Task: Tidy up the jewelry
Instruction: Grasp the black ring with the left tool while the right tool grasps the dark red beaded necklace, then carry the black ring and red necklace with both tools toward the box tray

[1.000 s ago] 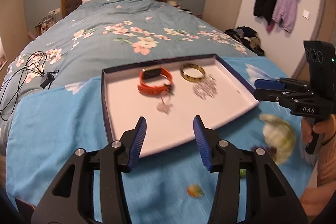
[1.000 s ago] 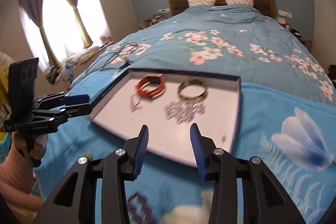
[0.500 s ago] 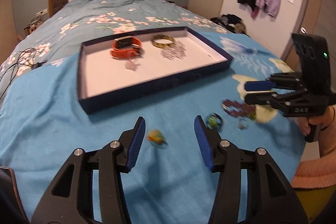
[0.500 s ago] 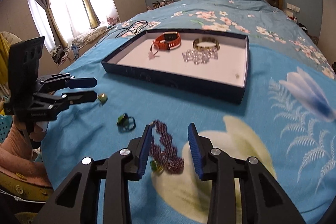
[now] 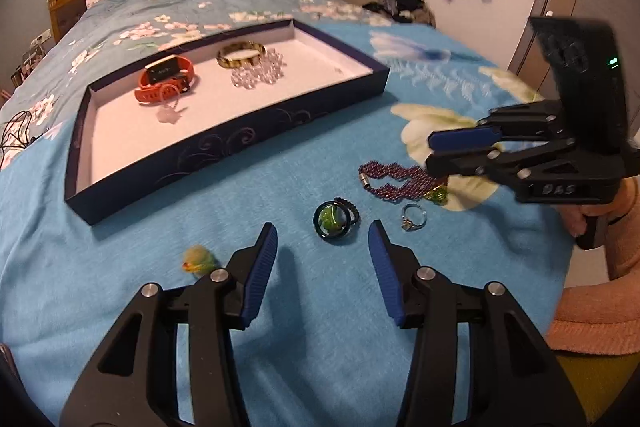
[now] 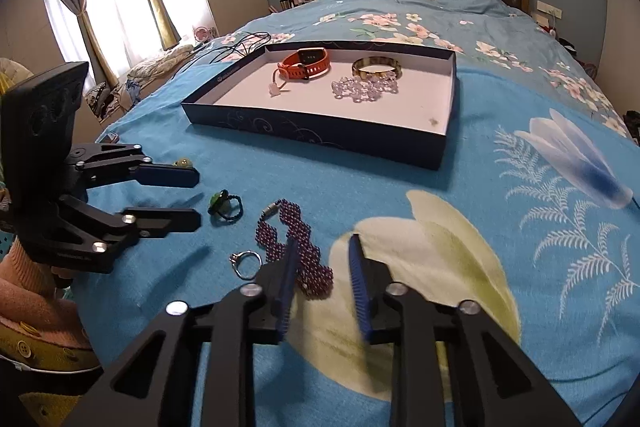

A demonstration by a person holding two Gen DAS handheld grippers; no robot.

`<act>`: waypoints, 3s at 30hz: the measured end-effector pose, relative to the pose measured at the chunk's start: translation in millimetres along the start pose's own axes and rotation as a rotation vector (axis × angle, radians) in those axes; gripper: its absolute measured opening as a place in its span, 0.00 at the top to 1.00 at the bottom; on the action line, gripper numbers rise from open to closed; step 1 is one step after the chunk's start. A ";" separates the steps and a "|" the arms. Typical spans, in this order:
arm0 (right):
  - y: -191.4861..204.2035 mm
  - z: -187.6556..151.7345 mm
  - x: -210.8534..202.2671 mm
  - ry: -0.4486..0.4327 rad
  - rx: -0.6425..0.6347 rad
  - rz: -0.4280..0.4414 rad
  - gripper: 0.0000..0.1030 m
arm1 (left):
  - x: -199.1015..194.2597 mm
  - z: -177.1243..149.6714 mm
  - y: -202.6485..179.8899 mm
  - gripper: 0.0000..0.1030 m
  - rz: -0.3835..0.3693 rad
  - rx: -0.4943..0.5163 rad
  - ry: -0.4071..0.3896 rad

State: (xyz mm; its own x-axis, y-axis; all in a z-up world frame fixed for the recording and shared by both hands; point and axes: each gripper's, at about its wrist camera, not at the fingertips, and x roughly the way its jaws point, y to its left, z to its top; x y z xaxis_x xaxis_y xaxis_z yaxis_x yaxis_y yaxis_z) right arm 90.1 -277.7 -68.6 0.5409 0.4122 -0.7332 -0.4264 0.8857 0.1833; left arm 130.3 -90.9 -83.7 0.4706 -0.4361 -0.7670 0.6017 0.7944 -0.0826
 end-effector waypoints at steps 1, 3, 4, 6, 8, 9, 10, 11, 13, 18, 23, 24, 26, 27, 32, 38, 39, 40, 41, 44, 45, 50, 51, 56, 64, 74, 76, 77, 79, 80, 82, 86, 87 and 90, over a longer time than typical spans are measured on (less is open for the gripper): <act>-1.2 -0.4 -0.7 -0.002 0.005 0.000 0.79 | 3.7 1.7 0.1 0.56 -0.011 -0.004 0.005; -5.1 -3.0 -4.2 -0.004 0.018 -0.003 0.79 | 8.3 4.1 1.9 0.58 -0.032 -0.011 0.016; -5.8 -4.6 -4.8 -0.002 0.021 0.003 0.79 | 10.0 4.8 2.5 0.59 -0.031 -0.011 0.018; -5.6 -8.0 -5.4 0.006 0.018 0.009 0.79 | 12.7 6.0 4.5 0.63 -0.032 -0.013 0.022; -2.8 -9.1 -3.6 0.016 0.006 0.017 0.79 | 12.9 7.2 6.9 0.71 -0.046 -0.019 0.020; -1.1 -10.1 -3.2 0.019 -0.002 0.018 0.79 | 12.7 7.5 8.6 0.74 -0.063 -0.026 0.019; 0.1 -10.5 -2.5 0.020 -0.006 0.019 0.79 | 12.7 7.5 9.9 0.79 -0.072 -0.033 0.019; -0.1 -10.6 -2.2 0.020 -0.004 0.024 0.79 | 12.6 7.0 11.1 0.79 -0.076 -0.040 0.019; -0.5 -10.3 -1.9 0.017 0.001 0.029 0.79 | 10.7 5.6 13.2 0.79 -0.082 -0.052 0.013; -1.3 -10.3 -4.5 0.008 0.006 0.035 0.79 | -1.0 1.4 18.9 0.79 -0.085 -0.076 -0.018; -3.6 -12.0 -6.2 0.009 0.003 0.028 0.79 | -12.1 -2.2 24.6 0.79 -0.078 -0.095 -0.041; -2.6 -12.6 -5.1 0.016 -0.005 0.030 0.79 | -13.2 -3.1 26.2 0.79 -0.080 -0.103 -0.044; 1.4 -14.2 -2.8 0.028 -0.031 0.019 0.78 | -14.1 -6.0 28.4 0.79 -0.078 -0.113 -0.046; 3.9 -14.5 -1.7 0.029 -0.046 0.011 0.78 | -13.7 -6.3 29.7 0.79 -0.076 -0.118 -0.046; 8.2 -9.9 4.1 0.026 -0.067 0.005 0.77 | -12.7 -6.8 32.5 0.79 -0.073 -0.133 -0.049; 12.9 -5.5 8.5 0.030 -0.092 -0.001 0.88 | -14.6 -6.0 36.9 0.79 -0.057 -0.143 -0.054; 12.9 -4.5 7.7 0.025 -0.091 0.000 0.88 | -15.4 -5.2 38.4 0.79 -0.055 -0.145 -0.057; 12.7 -2.8 6.5 0.016 -0.087 0.004 0.89 | -16.2 -4.5 38.9 0.79 -0.052 -0.146 -0.060; 12.2 -1.2 4.1 0.005 -0.084 0.009 0.89 | -17.1 -3.3 39.5 0.79 -0.048 -0.147 -0.063; 12.5 6.1 -1.8 -0.029 -0.078 0.012 0.91 | -21.3 1.2 40.9 0.79 -0.038 -0.143 -0.079; 12.5 10.2 -4.3 -0.044 -0.074 0.015 0.91 | -22.4 2.3 41.3 0.79 -0.034 -0.141 -0.082; 14.3 26.8 -13.5 -0.098 -0.069 0.028 0.93 | -28.9 10.6 48.3 0.79 -0.008 -0.142 -0.101; 14.6 29.4 -14.8 -0.104 -0.070 0.030 0.93 | -29.6 11.9 49.2 0.79 -0.005 -0.142 -0.104; 14.9 44.8 -24.2 -0.149 -0.072 0.038 0.93 | -35.7 20.4 57.5 0.79 0.017 -0.145 -0.122; 17.5 61.3 -29.6 -0.188 -0.079 0.052 0.93 | -39.4 31.4 62.8 0.79 0.047 -0.137 -0.138; 12.8 84.9 -28.0 -0.233 -0.071 0.048 0.93 | -37.2 48.4 66.5 0.79 0.090 -0.111 -0.148; 10.3 90.7 -25.9 -0.237 -0.065 0.045 0.93 | -35.8 51.3 69.6 0.79 0.099 -0.114 -0.147; 8.5 93.9 -23.6 -0.236 -0.060 0.043 0.93 | -35.1 52.7 71.2 0.79 0.102 -0.116 -0.146; 4.9 98.2 -18.6 -0.234 -0.054 0.036 0.93 | -32.0 55.9 75.9 0.79 0.111 -0.119 -0.142; 2.7 100.7 -15.9 -0.233 -0.048 0.032 0.93 | -30.5 57.0 78.2 0.79 0.115 -0.123 -0.139; -1.7 105.2 -10.5 -0.228 -0.035 0.033 0.93 | -26.6 59.3 83.4 0.79 0.119 -0.133 -0.131; -7.9 111.3 -0.3 -0.219 -0.017 0.020 0.93 | -18.6 62.4 92.7 0.79 0.127 -0.151 -0.118; -9.0 112.8 2.3 -0.217 -0.011 0.020 0.93 | -16.3 62.9 95.1 0.79 0.127 -0.156 -0.113; -12.0 116.4 8.5 -0.216 -0.004 0.011 0.93 | -10.2 64.1 100.2 0.79 0.132 -0.163 -0.099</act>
State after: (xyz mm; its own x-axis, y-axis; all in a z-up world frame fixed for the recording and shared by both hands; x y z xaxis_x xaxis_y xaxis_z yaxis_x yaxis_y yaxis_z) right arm 184.2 -260.1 -0.8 0.6790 0.4581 -0.5736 -0.4354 0.8804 0.1877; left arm 227.2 -33.9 -43.3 0.6043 -0.3572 -0.7122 0.4224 0.9015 -0.0937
